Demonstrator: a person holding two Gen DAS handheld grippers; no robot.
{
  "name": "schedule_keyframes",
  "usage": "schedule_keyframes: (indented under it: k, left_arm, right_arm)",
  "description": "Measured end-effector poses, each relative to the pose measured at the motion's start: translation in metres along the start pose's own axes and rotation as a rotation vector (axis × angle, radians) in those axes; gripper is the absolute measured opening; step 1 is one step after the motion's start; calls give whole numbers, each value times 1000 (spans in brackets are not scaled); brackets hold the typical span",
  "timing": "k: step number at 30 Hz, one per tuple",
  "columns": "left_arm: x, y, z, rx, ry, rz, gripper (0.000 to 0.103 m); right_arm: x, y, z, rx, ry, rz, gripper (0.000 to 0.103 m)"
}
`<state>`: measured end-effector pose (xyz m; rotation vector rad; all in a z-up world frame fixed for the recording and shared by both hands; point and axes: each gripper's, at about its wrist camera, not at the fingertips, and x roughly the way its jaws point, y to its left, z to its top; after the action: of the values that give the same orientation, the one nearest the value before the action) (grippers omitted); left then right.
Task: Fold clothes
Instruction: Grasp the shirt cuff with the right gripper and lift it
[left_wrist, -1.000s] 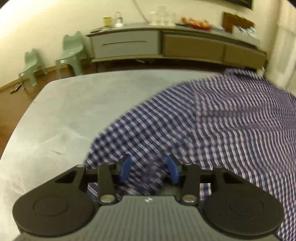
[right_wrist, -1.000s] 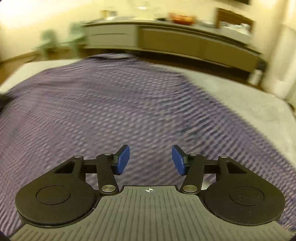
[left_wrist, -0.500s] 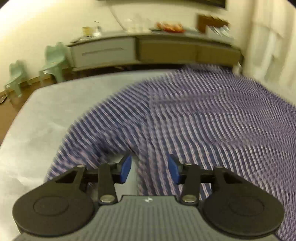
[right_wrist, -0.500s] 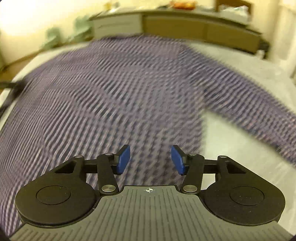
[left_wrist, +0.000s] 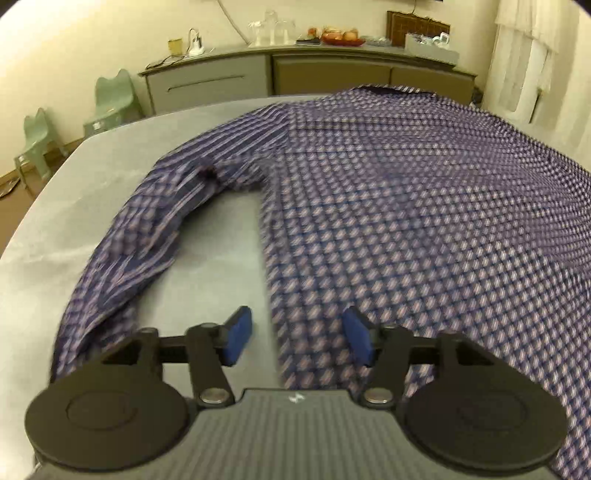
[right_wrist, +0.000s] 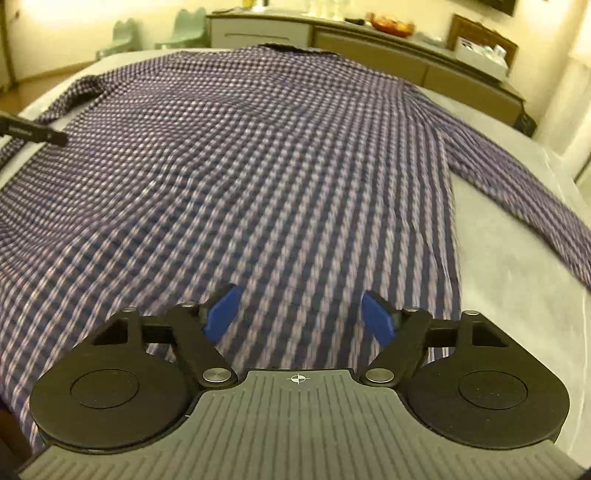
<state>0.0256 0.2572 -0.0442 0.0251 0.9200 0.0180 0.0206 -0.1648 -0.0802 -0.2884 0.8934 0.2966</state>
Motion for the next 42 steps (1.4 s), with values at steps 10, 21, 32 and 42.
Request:
schedule_keyframes:
  k: [10, 21, 32, 42]
  left_arm:
    - [-120, 155, -21, -527, -281, 82, 60]
    - [-141, 247, -68, -1003, -348, -21, 61]
    - [-124, 283, -73, -1052, -393, -45, 61]
    - [-133, 251, -56, -948, -407, -22, 61]
  right_arm:
    - [-57, 70, 26, -243, -88, -123, 78]
    - [-22, 403, 111, -775, -352, 394, 86]
    - [46, 448, 162, -571, -76, 481, 29]
    - [-45, 229, 259, -7, -399, 483, 17]
